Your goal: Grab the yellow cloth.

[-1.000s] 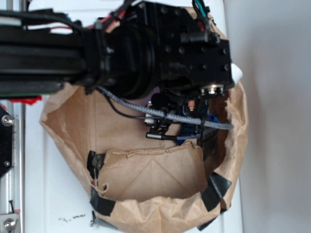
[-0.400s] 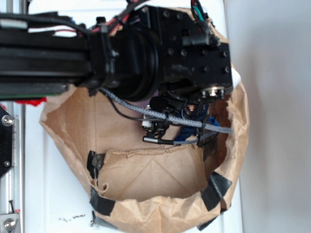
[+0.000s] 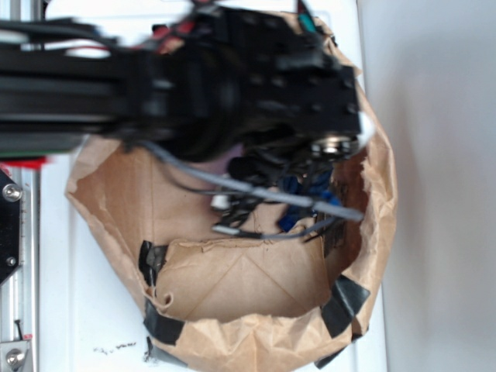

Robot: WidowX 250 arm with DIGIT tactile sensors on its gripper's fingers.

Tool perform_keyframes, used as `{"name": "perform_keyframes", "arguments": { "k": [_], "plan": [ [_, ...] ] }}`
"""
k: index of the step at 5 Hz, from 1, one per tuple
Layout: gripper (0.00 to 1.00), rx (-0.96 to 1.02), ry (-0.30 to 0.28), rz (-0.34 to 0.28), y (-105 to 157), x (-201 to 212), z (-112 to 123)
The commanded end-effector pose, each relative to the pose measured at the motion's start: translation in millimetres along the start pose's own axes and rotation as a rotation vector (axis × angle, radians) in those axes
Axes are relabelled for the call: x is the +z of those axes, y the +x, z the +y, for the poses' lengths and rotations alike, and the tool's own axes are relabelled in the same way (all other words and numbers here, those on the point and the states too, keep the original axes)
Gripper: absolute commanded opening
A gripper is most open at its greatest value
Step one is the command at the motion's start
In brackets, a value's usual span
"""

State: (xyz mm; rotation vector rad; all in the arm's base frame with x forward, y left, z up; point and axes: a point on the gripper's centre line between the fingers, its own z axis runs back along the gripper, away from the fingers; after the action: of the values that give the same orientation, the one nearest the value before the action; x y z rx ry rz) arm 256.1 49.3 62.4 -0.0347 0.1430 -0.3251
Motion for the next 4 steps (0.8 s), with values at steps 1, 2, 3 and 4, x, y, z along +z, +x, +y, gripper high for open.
{"name": "perform_keyframes", "arguments": {
  "k": [1,2,3,4],
  "plan": [
    [1.00,-0.026,0.050,-0.066,-49.3,29.3,5.4],
    [1.00,0.027,0.109,-0.025,-46.5,7.1,19.5],
    [1.00,0.045,0.146,-0.009,-36.1,-9.7,20.3],
    [1.00,0.064,0.177,0.006,-24.8,-18.7,20.1]
  ]
}}
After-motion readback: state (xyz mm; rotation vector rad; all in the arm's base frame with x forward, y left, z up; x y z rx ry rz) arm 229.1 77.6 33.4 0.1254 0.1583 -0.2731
